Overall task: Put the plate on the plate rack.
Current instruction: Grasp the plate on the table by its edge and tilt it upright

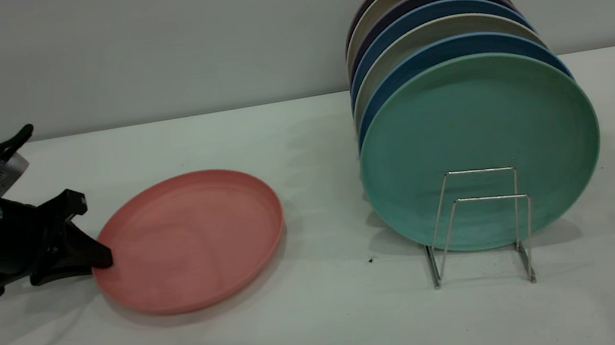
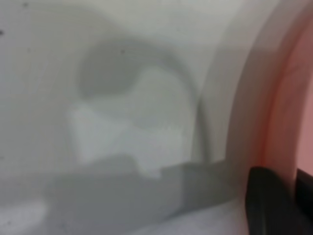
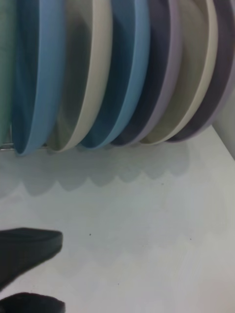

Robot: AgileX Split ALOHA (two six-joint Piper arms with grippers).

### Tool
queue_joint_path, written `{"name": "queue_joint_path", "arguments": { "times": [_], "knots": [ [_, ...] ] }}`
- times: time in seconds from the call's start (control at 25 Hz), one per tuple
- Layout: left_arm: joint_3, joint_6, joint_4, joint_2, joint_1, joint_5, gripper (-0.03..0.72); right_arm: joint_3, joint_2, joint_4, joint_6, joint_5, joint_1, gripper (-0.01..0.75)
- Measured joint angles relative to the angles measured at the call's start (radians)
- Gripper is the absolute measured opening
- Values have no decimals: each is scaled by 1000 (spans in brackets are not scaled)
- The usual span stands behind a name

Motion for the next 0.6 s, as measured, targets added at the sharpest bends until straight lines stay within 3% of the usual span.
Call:
{"name": "queue_joint_path", "arguments": {
  "times": [0.4, 0.6],
  "knots": [
    [0, 39, -7, -22, -12, 84, 20, 0, -40, -20, -14, 46, 0, 244],
    [13, 41, 7, -108, -12, 147, 20, 0, -122, -99, 62, 61, 0, 243]
  ]
}}
